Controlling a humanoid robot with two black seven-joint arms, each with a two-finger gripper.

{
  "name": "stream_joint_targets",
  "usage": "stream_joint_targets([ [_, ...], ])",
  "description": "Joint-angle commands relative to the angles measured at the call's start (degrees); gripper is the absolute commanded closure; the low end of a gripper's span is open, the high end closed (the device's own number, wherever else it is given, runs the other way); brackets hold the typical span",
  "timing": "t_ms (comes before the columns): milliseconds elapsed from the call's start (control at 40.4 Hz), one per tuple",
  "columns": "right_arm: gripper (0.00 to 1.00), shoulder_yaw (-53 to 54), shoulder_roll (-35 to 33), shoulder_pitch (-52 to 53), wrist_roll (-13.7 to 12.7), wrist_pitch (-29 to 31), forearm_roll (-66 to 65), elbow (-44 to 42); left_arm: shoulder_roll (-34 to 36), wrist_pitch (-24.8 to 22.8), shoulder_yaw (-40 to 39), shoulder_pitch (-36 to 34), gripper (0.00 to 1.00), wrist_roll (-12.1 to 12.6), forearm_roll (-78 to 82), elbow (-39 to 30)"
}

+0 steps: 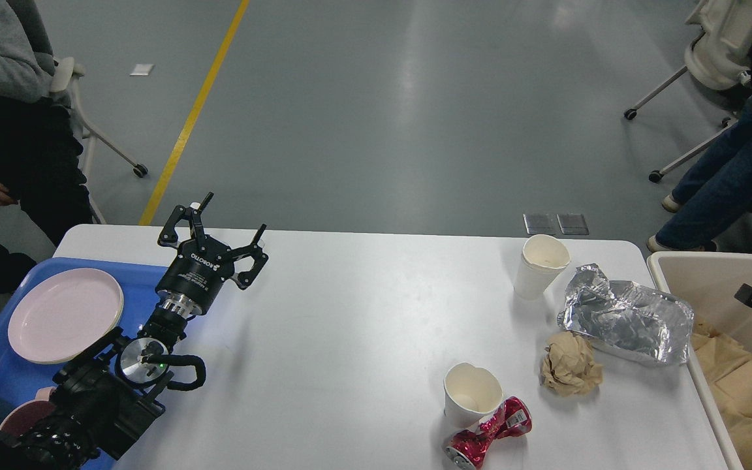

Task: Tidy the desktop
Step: 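Withdraw the right gripper from the white bin, then lower the right gripper onto the white paper cup farther from the robot and grasp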

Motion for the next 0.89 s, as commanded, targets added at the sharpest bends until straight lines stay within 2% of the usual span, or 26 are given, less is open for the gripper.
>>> stream_joint_targets([
  [0,0.00,0.2,-0.5,5.7,0.1,5.9,0.1,-0.4,0.0,0.0,0.0,0.0,0.03,0.1,0.0,0.0],
  [173,0.00,1.3,0.1,16.4,0.6,14.5,0.1,0.0,0.0,0.0,0.0,-0.1,0.03,0.1,0.0,0.0],
  [223,0.00,1.4,0.4,22.1,0.7,18.8,0.0,1.3,0.0,0.0,-0.1,-0.1,0.03,0.1,0.0,-0.1],
  [297,0.00,1.1,0.9,33.8,0.8,28.8,-0.2,8.3,0.0,0.0,0.0,-0.1,0.03,0.1,0.0,0.0],
  [346,0.00,1.1,1.6,39.5,0.8,32.8,-0.6,13.6,0.0,0.0,0.0,-0.1,0.03,0.1,0.0,0.0],
  [420,0.00,0.9,1.7,47.8,0.8,35.9,-1.1,24.3,0.0,0.0,-0.1,0.0,0.03,0.1,0.0,0.0],
  [593,0.00,0.0,1.6,65.4,0.5,35.5,-5.6,55.3,0.0,0.0,-0.1,-0.1,0.03,0.1,0.0,0.0],
  [692,0.00,0.0,2.4,70.9,0.1,33.5,-9.6,69.0,0.0,0.0,-0.1,0.0,0.03,0.1,0.0,0.0],
  [767,0.00,-0.5,4.8,71.8,0.1,30.6,-11.0,74.0,0.0,0.0,-0.1,-0.1,0.03,0.1,0.0,0.0],
  [865,0.00,-4.1,8.1,69.7,0.1,25.9,-11.1,71.2,0.0,0.0,0.0,-0.1,0.03,0.1,0.0,-0.1],
])
